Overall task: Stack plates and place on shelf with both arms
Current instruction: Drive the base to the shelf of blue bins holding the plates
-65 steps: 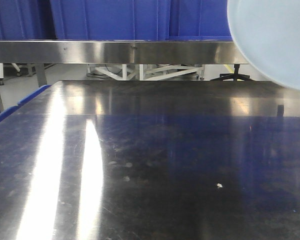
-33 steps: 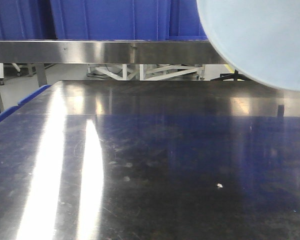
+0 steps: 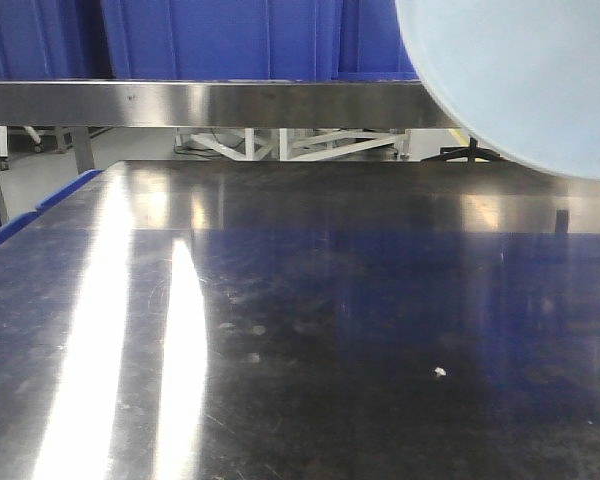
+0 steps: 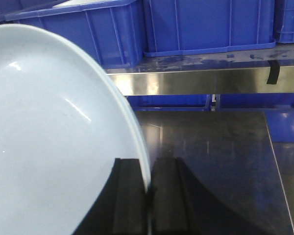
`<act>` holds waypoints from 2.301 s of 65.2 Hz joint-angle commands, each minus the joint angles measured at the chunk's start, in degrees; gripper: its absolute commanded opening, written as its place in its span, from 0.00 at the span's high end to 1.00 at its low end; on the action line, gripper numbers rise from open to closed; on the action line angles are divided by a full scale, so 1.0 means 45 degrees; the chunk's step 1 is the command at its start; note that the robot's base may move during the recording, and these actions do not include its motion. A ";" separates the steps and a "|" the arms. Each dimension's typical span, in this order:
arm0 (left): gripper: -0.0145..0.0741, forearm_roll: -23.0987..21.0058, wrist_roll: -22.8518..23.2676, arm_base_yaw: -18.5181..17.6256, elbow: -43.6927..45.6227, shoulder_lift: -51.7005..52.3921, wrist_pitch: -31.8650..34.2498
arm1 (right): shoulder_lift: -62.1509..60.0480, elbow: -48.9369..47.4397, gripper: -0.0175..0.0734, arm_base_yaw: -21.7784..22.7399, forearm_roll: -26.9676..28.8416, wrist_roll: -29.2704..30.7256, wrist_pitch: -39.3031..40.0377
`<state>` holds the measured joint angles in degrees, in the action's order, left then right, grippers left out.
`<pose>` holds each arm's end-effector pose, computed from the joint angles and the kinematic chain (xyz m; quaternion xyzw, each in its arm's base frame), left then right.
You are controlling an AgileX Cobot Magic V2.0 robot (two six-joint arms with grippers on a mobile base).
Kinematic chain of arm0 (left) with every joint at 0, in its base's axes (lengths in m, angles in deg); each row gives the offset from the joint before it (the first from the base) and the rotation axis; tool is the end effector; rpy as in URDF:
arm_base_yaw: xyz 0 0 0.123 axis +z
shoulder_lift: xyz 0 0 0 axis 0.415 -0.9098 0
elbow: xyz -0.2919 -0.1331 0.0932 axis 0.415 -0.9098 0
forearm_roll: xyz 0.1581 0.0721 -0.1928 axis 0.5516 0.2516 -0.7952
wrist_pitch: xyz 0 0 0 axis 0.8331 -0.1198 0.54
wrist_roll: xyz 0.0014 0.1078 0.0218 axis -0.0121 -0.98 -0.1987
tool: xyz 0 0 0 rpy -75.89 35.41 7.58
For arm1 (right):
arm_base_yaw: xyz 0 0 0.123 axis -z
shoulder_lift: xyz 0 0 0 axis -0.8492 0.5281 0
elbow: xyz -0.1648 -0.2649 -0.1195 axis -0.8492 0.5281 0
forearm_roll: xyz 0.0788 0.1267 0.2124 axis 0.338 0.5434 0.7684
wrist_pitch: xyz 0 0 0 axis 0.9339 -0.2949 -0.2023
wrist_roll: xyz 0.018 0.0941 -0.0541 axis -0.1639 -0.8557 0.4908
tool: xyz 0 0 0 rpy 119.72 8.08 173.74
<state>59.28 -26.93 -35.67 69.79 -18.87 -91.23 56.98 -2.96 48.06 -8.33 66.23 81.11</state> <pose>0.0926 -0.0191 0.3121 0.0954 0.7512 -0.0495 0.6513 0.0974 0.0176 0.3149 0.0064 0.7340 0.1257 0.6674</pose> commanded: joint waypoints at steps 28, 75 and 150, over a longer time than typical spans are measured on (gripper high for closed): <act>0.74 -0.0105 0.0112 0.0026 0.0390 -0.0034 0.1080 | -0.0010 -0.0408 0.75 -0.0028 0.0027 -0.0040 0.1411; 0.74 -0.0105 0.0112 0.0026 0.0390 -0.0034 0.1080 | -0.0010 -0.0408 0.75 -0.0028 0.0027 -0.0040 0.1411; 0.74 -0.0105 0.0112 0.0026 0.0390 -0.0034 0.1080 | -0.0010 -0.0408 0.75 -0.0028 0.0027 -0.0040 0.1402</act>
<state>59.28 -26.93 -35.67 69.79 -18.74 -91.23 56.98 -2.96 48.06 -8.33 66.19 81.14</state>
